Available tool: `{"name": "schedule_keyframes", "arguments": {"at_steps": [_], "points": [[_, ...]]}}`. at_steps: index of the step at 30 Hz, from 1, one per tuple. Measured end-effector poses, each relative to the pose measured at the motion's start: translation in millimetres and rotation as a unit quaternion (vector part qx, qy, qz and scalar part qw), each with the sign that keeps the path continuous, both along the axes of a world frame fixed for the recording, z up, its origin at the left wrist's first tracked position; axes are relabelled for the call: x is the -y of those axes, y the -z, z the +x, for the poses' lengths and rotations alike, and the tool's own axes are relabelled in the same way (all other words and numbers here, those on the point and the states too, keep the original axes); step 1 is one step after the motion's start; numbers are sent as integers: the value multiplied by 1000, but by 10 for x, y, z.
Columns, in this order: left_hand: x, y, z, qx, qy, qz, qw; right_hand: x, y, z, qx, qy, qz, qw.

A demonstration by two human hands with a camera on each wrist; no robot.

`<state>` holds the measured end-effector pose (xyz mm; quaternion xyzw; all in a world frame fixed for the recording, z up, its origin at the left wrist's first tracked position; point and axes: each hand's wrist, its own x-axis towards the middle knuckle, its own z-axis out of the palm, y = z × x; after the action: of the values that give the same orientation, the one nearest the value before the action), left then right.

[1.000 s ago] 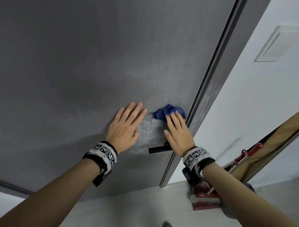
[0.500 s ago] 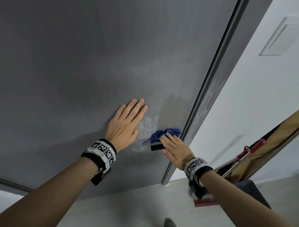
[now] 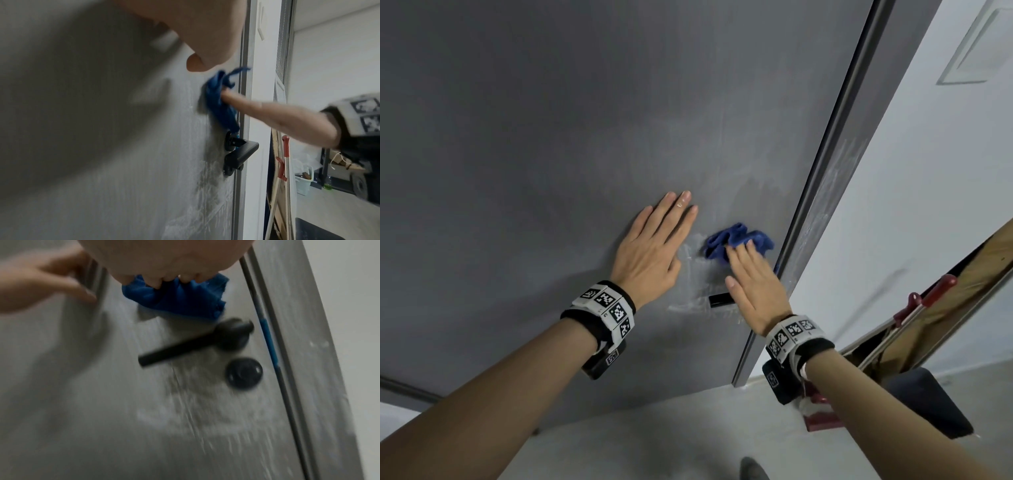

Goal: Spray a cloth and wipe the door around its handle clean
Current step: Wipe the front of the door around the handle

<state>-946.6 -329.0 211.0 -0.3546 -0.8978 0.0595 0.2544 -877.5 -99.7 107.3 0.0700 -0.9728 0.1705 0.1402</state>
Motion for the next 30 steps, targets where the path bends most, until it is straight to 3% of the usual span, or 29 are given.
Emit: {"name": "schedule_keyframes", "arguments": {"at_steps": [3, 6, 13, 15, 19, 22, 30], "points": [[111, 17, 10, -1, -5, 4, 1000, 97, 394, 87, 49, -37, 83, 995], [256, 40, 18, -5, -29, 21, 999, 111, 456, 84, 48, -36, 73, 996], [343, 74, -34, -16, -47, 23, 999, 365, -357, -257, -101, -75, 47, 991], [323, 98, -32, -17, -50, 26, 998, 323, -277, -279, -86, -81, 72, 990], [340, 131, -61, -18, -46, 23, 999, 43, 293, -147, 25, -118, 166, 979], [350, 139, -71, -16, -43, 17, 999, -61, 419, -82, 44, -138, 204, 968], [305, 165, -70, -16, -50, 31, 998, 392, -414, -275, -79, -115, 140, 980]]}}
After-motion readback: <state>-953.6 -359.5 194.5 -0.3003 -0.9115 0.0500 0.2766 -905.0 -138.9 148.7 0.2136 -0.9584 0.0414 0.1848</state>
